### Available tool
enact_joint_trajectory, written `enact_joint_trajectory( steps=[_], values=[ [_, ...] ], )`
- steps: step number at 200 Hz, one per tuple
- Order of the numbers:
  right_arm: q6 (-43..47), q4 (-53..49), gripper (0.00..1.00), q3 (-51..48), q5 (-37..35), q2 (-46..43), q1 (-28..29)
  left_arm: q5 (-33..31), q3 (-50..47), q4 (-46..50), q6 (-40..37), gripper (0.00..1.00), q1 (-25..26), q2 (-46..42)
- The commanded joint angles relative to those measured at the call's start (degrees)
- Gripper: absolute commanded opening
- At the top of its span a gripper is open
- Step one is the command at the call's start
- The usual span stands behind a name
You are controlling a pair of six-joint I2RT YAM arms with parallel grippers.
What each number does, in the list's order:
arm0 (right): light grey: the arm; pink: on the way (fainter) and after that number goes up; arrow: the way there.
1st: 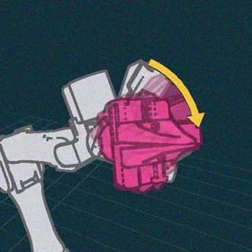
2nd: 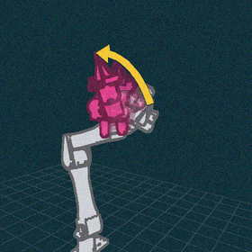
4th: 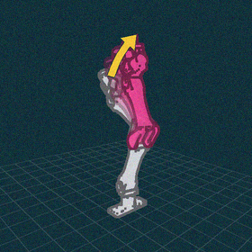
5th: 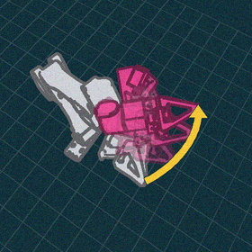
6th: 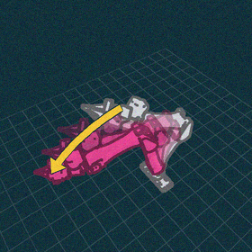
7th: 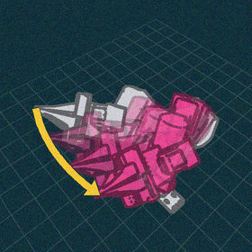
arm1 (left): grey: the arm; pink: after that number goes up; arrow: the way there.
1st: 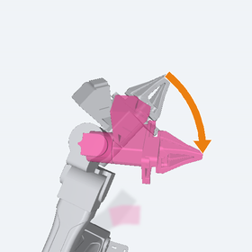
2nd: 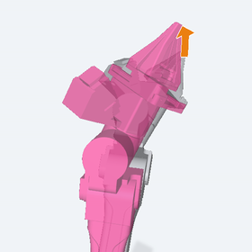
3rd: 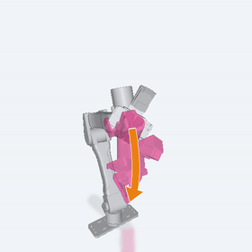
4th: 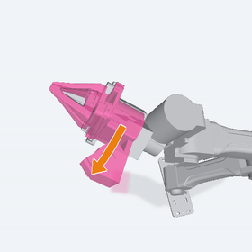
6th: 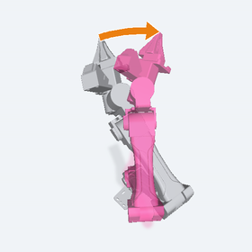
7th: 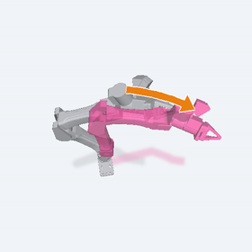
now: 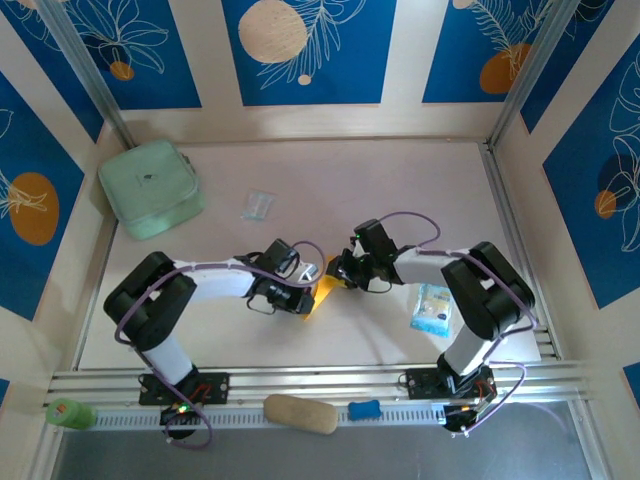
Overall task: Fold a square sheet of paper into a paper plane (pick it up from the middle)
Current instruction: Fold the wing for the fifth time at the center of the table.
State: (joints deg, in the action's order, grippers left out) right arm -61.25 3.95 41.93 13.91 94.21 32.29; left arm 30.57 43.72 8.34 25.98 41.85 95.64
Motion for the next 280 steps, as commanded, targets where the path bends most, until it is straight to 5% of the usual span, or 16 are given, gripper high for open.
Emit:
enact_joint_trajectory(
  steps=[1,87,280],
  values=[
    [2.0,-2.5,0.27,-0.3,-0.6,-3.4,0.4,5.8,-1.6,-3.9,2.7,0.00,-1.5,-0.9],
    [1.5,1.8,0.15,-0.4,1.1,0.1,4.7,11.7,-5.1,-14.5,10.7,0.00,-3.8,1.5],
    [2.0,2.8,0.13,1.8,1.9,5.2,1.5,14.1,-6.8,-19.4,15.6,0.00,-5.5,5.4]
  ],
)
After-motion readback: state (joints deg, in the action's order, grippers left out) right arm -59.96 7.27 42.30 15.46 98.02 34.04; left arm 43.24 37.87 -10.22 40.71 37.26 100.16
